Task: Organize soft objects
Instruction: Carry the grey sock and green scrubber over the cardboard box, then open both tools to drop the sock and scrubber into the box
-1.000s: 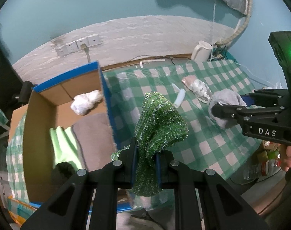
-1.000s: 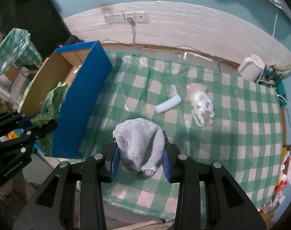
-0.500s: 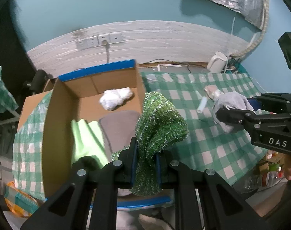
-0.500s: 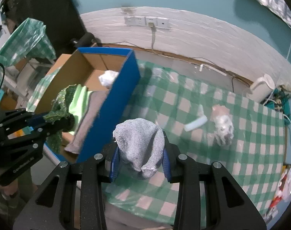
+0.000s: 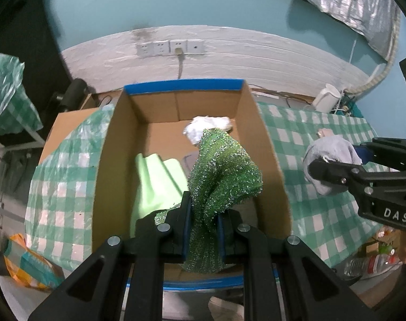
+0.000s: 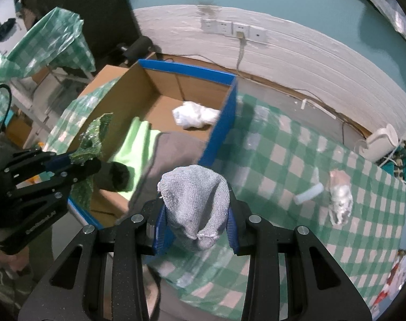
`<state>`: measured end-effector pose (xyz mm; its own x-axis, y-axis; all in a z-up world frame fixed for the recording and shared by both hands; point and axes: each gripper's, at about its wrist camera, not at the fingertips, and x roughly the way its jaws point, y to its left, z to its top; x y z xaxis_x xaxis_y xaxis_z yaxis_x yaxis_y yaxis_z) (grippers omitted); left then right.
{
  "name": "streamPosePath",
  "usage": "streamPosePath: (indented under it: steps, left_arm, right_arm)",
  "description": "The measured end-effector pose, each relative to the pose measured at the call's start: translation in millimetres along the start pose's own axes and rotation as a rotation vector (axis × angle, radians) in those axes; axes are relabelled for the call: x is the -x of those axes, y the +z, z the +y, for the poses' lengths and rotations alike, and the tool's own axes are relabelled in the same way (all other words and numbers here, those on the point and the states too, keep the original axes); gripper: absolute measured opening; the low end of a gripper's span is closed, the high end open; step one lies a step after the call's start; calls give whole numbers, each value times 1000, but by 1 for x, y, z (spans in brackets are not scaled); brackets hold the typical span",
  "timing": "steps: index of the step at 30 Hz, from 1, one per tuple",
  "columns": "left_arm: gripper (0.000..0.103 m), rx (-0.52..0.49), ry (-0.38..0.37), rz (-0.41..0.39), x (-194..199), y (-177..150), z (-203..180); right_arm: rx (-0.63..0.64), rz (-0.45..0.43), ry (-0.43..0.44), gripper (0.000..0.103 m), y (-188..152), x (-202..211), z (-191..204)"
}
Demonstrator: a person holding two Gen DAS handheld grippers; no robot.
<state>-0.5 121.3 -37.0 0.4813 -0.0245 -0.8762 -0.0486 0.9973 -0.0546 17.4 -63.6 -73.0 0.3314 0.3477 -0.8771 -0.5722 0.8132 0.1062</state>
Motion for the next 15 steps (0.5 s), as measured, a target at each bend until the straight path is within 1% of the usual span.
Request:
streamPosePath:
  steps: [5, 12, 13, 14, 15]
  left_arm:
    - [16, 20, 9, 15, -7, -3, 13]
    - [17, 47, 18, 50, -19, -9, 30]
    - [20, 53, 21, 59, -21, -9, 31]
    - [27, 55, 27, 65, -22, -10, 33]
    - [37, 60, 29, 71, -24, -10, 34]
  right_arm:
    - [38, 12, 16, 36, 8, -13, 23]
    - [86, 34, 39, 36, 11, -32, 47]
    - [92, 38, 43, 37, 11, -34, 50]
    - [96, 40, 48, 41, 12, -36, 52]
    - [100, 43, 51, 42, 12, -38, 55]
